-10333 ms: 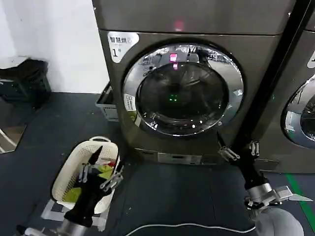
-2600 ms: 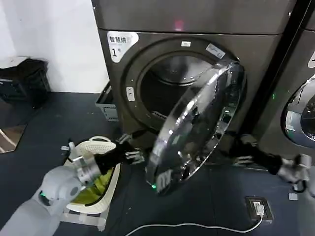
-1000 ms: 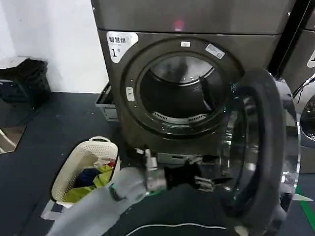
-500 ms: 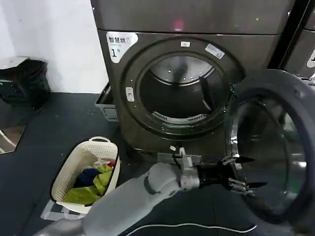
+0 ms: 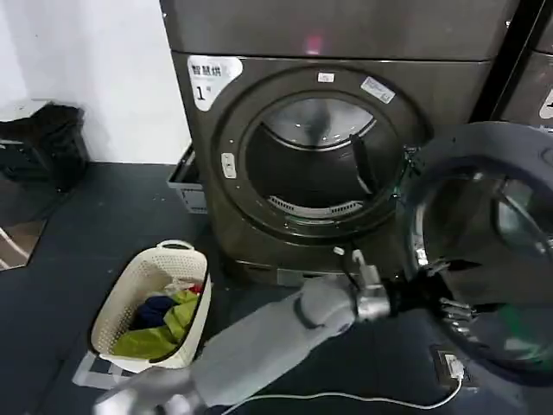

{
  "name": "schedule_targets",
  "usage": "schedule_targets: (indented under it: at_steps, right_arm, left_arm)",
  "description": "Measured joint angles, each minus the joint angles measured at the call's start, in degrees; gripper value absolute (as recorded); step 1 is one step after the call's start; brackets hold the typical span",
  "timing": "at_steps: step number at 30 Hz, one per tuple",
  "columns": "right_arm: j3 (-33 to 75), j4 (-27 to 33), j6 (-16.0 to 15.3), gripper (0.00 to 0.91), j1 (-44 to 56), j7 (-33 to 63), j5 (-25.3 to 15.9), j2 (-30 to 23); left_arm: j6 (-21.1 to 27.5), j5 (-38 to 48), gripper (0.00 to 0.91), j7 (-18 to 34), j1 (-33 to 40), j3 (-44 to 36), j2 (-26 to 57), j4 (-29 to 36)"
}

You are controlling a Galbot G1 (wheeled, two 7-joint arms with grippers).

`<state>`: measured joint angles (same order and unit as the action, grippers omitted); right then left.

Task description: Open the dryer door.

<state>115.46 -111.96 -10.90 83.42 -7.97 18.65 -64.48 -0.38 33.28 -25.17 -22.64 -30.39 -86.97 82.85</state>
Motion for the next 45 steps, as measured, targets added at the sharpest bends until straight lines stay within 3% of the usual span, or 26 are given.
schedule_targets:
  at_steps: [9, 22, 32, 45]
  right_arm:
    - [1.77, -0.63, -0.52, 0.907, 0.06, -0.31, -1.01, 0.31]
    - [4.19, -0.59, -0.41, 0.907, 1.2, -0.38, -0.97, 0.68]
    - [4.11, -0.6, -0.36, 0.907, 1.4, -0.34, -0.89, 0.64]
    - [4.11, -0.75, -0.38, 0.907, 1.47, -0.56, -0.87, 0.79]
  left_arm:
    - [-2.17, -1.98, 0.907, 1.12, 1.9, -0.6, -5.27, -6.84]
    - [-5.67, -4.01, 0.907, 5.34, 3.71, -0.37, -5.22, -14.63]
    - [-9.68, -5.63, 0.907, 7.1, 3.65, -0.48, -5.22, -15.37]
    - [-20.93, -0.22, 0.907, 8.14, 2.44, -2.09, -5.22, -11.09]
